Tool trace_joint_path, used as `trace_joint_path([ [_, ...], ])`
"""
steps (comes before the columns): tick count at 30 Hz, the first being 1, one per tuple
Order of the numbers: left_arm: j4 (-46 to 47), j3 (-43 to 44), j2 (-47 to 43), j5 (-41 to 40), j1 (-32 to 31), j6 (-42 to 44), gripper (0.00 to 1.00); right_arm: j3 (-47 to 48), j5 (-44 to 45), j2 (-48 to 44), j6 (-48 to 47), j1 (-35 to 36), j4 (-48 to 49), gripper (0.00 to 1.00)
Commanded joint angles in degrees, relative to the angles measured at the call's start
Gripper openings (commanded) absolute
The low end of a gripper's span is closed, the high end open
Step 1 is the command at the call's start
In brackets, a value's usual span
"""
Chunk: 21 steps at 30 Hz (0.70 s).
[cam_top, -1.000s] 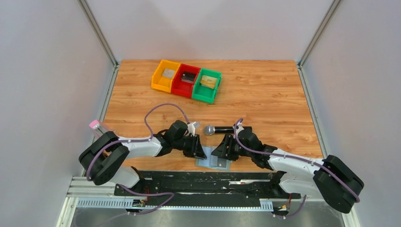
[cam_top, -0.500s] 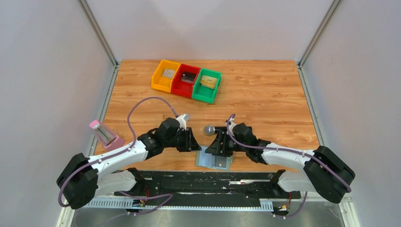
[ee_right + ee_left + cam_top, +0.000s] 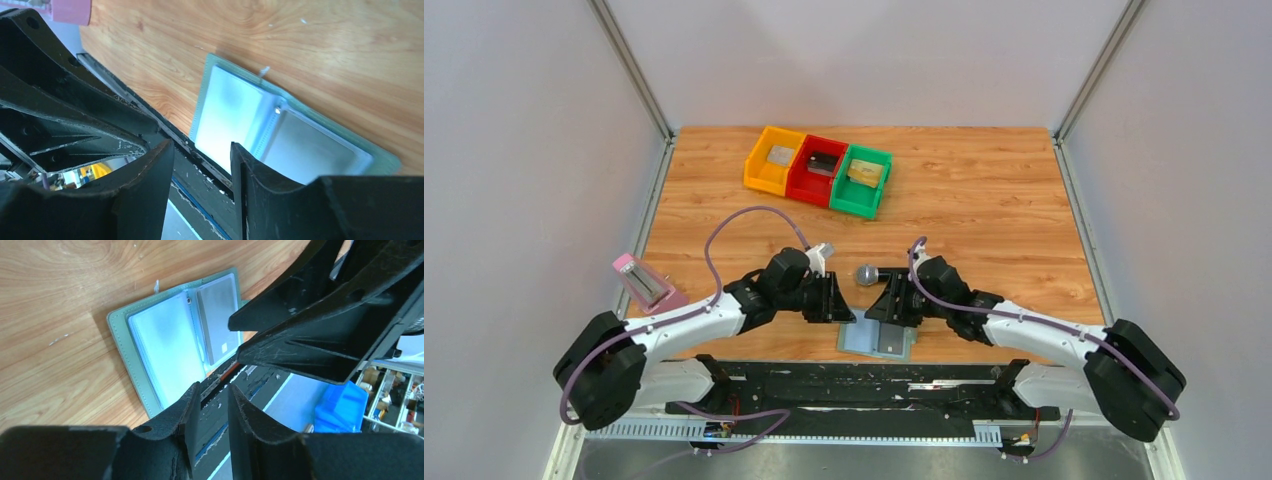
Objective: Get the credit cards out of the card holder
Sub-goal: Remove the credit card from the card holder.
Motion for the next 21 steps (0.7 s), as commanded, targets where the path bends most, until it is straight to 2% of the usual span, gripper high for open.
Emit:
trace_joint_path([
  [1,6.08,1.9,4.16,3.78,-0.28,0.75,0.34,1.26,5.86,-4.71,0.2,-0.21,-9.29,0.46],
  [7,10.46,0.77,9.83,4.81,-0.3,1.48,0.32,-2.07,7.32,-9.32,2.77,-0.25,-13.43,0.5],
  [12,12.65,0.31,14.63,5.12,-0.3,1.71,0.31,-3.39,8.03,-10.22,3.33,-0.22,-14.59,0.5],
  [21,13.02,-1.09,16.95,3.59,-0.3,1.84,0.3,-4.29,11.11,-8.65,3.44,-0.19,-15.63,0.5],
])
